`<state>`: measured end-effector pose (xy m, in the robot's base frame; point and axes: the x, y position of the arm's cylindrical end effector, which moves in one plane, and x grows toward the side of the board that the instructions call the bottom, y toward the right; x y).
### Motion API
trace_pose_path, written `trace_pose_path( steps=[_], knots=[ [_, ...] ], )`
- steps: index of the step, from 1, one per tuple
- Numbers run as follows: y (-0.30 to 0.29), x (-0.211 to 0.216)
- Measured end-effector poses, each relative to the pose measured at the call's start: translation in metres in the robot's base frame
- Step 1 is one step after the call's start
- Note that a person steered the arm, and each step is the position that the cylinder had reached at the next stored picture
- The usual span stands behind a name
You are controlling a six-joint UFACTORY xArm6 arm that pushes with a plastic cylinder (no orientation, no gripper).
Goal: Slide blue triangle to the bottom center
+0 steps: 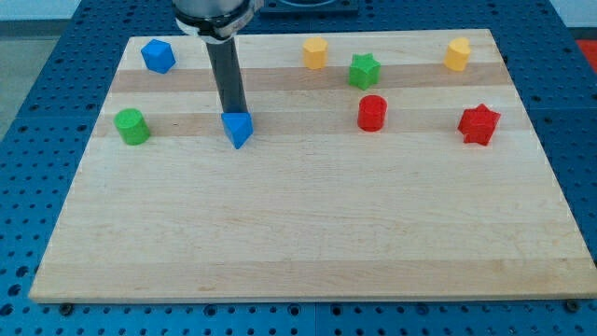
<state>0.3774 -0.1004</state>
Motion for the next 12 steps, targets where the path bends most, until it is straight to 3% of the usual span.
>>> trace_pose_path(
  steps=[5, 7, 12],
  knots=[
    [0.009, 0.105],
    [0.053, 0.131],
    [0.006, 0.2]
  ],
)
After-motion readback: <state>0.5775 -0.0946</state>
